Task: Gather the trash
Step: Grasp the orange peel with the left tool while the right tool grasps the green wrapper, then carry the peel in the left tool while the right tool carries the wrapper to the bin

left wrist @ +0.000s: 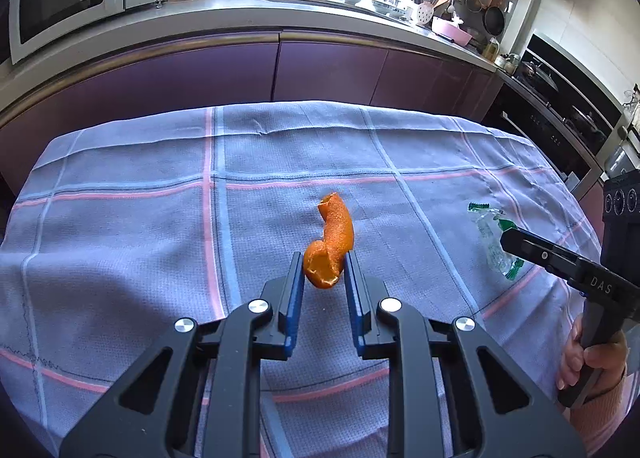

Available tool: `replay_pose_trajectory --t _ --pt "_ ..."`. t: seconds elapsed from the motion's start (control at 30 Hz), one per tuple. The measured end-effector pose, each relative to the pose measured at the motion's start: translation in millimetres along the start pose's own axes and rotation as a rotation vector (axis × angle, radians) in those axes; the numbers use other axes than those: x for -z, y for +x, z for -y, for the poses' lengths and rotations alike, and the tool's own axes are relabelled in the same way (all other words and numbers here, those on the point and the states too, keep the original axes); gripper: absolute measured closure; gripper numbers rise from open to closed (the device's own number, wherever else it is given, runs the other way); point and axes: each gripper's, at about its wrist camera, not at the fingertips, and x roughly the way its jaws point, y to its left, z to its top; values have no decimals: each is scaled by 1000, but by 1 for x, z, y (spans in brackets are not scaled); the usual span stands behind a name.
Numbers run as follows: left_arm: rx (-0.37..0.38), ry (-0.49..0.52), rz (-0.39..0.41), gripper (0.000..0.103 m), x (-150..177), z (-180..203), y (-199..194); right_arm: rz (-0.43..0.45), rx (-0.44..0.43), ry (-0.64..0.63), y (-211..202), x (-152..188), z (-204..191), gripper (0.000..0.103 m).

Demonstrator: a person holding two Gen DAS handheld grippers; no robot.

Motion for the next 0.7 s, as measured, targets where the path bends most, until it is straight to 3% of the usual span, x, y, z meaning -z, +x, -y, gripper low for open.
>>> replay_pose_trajectory --t 0.43,0.7 --pt "-18 -51 62 83 38 -33 -63 -32 -134 -81 16 13 -59 70" --pt "-66 -73 98 83 70 -59 -107 -56 -194 -134 26 21 -94 70"
